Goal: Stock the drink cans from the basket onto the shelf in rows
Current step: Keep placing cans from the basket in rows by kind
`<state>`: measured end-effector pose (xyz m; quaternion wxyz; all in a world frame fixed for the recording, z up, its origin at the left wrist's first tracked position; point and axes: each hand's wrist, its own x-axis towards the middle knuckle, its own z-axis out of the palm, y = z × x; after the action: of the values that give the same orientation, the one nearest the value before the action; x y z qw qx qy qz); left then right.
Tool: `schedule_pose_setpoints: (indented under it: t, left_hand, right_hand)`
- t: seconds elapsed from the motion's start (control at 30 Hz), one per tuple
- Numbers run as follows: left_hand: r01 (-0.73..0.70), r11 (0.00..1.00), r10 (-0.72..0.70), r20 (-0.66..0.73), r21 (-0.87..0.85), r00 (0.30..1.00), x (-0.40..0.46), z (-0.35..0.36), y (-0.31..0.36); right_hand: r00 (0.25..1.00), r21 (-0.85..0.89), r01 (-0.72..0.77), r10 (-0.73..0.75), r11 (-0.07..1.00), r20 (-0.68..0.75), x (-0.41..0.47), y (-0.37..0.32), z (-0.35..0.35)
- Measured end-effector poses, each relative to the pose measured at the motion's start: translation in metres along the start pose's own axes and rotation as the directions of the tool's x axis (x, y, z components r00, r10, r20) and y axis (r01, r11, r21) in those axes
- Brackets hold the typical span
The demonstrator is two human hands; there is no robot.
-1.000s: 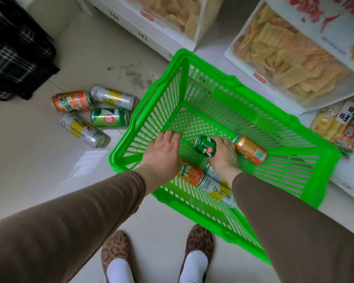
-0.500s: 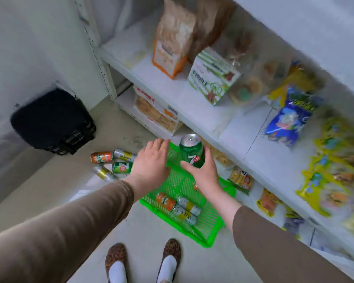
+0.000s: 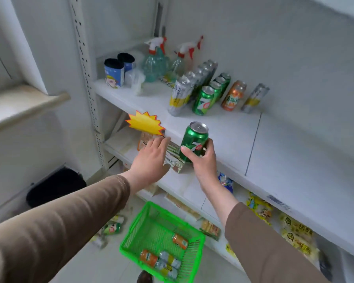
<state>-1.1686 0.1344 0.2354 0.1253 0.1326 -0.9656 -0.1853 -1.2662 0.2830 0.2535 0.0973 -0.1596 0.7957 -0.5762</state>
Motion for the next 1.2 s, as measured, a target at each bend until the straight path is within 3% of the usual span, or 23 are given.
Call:
schedule_pose_setpoints:
  t: [0.43, 0.83, 1.2]
  left_hand:
    - [-0.003, 0.998, 0.002, 0.025, 0.066, 1.000, 0.114, 0.004, 0.002]
    - [-0.053, 0.995, 0.045, 0.082, 0.087, 0.996, 0.148, 0.008, -0.020]
    - [-0.086, 0.990, 0.076, 0.093, 0.110, 0.993, 0.145, 0.005, -0.027]
  right_hand:
    - [0.988, -0.099, -0.092, 0.078, 0.991, -0.131, 0.139, 0.020, 0.015]
    - [0.957, -0.128, -0.119, 0.080, 0.985, -0.277, 0.164, 0.019, 0.034]
    - [0.983, -0.207, -0.089, 0.052, 0.974, -0.177, 0.147, 0.033, 0.030]
